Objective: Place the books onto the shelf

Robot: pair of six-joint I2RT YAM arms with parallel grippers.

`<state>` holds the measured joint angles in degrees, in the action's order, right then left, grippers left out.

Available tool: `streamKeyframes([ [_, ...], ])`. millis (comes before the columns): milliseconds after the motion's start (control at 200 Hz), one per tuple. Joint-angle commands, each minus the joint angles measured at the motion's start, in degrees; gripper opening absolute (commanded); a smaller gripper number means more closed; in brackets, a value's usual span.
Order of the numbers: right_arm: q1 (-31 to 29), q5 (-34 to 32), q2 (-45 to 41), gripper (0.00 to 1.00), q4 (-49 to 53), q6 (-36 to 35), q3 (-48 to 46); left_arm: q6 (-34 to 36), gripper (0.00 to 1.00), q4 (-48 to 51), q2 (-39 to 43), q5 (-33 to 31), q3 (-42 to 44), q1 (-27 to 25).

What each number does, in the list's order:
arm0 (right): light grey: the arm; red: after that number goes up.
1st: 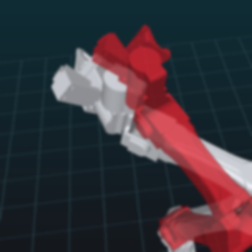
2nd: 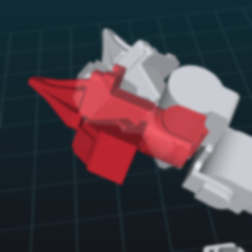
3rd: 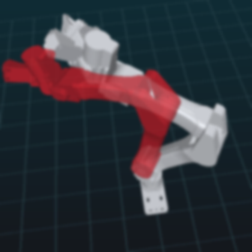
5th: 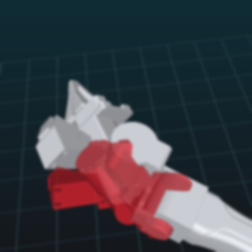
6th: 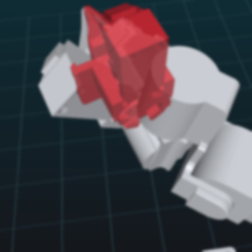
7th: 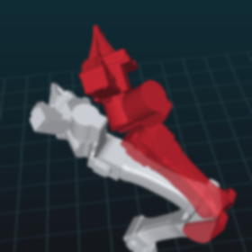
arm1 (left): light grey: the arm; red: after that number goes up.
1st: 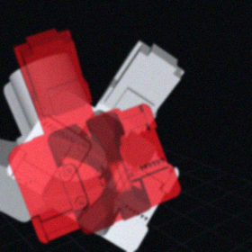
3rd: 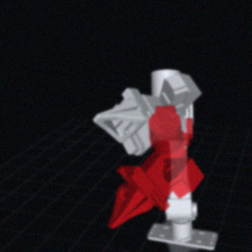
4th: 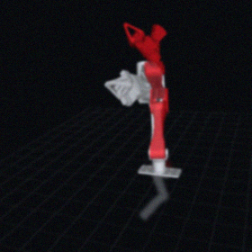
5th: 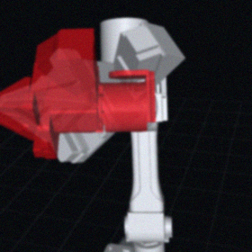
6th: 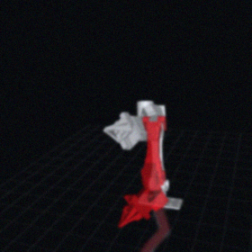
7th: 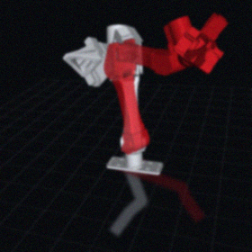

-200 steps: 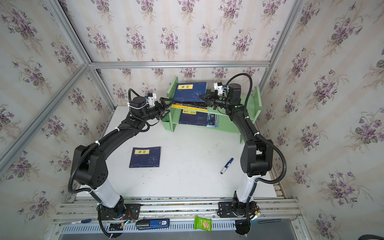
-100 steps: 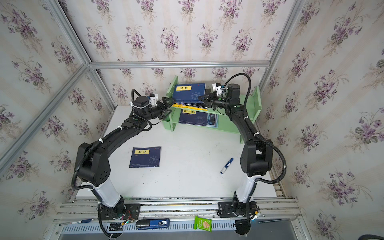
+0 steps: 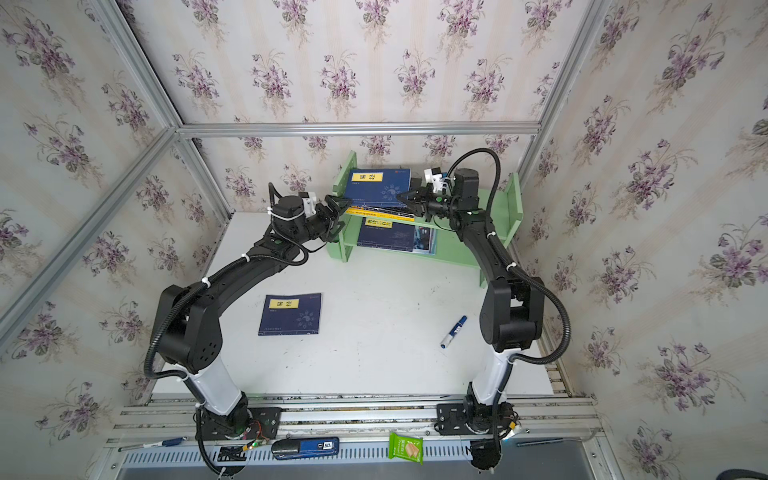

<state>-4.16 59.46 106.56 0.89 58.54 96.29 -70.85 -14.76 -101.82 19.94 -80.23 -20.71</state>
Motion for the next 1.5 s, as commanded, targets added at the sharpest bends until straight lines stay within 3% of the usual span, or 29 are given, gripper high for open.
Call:
streamKeyframes([
  [0, -0.1, -1.0, -0.1, 0.07, -4.1, 1.0, -0.2, -1.5, 0.99, -4.2, 0.2, -1.9, -0.2, -0.5],
  [180, -0.1, -0.3, -0.3, 0.06, -13.3, 7.9, -2.1, -2.1, 0.99, -5.5, 1.0, -2.4, 0.2, -0.8],
  [435, -0.1, -1.4, -0.7, 0.05, -13.9, 8.5, -2.4, -2.8, 0.99, -5.6, 1.1, -3.7, 0.1, -1.1],
  [1499, -0.3, -2.2, -0.6, 0.05, -3.3, 0.7, -2.7, -15.4, 0.99, -10.7, -3.2, -18.3, 1.3, -5.9],
])
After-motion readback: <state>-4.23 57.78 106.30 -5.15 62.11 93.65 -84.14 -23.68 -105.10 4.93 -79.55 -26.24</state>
